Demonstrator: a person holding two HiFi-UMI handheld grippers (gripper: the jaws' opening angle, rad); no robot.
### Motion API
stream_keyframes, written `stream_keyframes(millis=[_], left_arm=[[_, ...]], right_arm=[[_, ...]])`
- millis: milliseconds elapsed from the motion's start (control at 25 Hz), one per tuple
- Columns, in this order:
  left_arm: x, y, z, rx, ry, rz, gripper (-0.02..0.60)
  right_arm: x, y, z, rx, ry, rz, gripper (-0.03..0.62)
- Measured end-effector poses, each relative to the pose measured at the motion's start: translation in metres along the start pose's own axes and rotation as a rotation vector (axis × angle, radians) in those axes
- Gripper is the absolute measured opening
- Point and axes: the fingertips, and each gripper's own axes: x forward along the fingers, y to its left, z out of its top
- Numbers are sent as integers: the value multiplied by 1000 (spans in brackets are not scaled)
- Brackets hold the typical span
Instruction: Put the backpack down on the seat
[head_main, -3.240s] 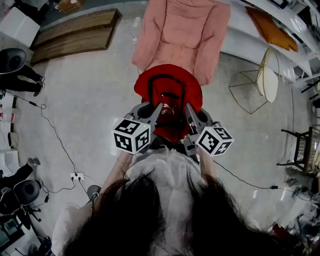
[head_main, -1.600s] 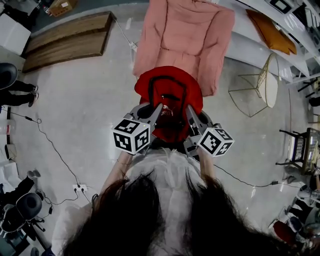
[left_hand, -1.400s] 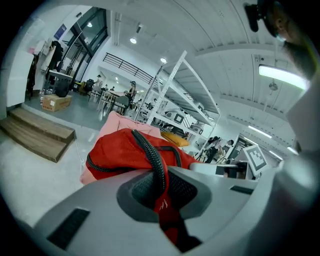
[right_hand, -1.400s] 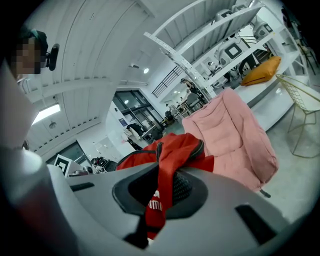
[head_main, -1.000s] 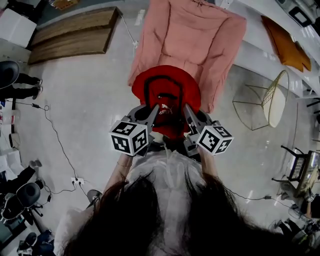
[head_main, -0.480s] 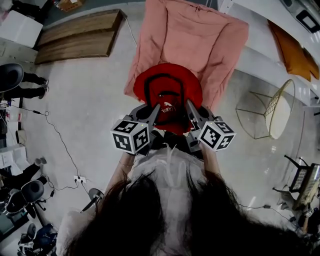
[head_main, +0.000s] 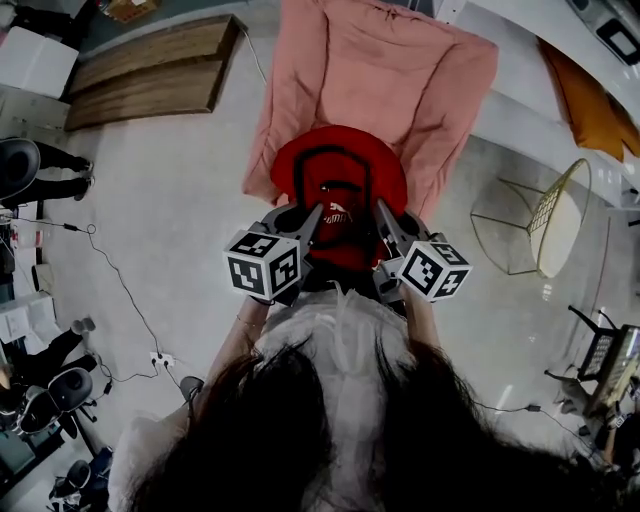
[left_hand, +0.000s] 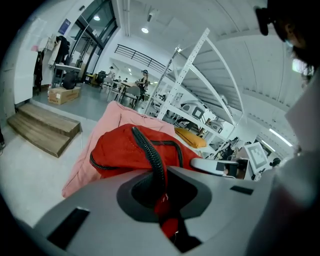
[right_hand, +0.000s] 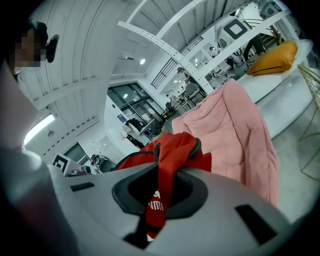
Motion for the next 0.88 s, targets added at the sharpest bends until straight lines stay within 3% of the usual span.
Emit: stream_keyframes(millis=[560,880], left_arm=[[81,51,32,13,140,-93,40],[139,96,50,10,205,-108,40]], right_arm=[[65,-56,25,59,19,-152,46],[118,-101,36,99,47,-232,46]])
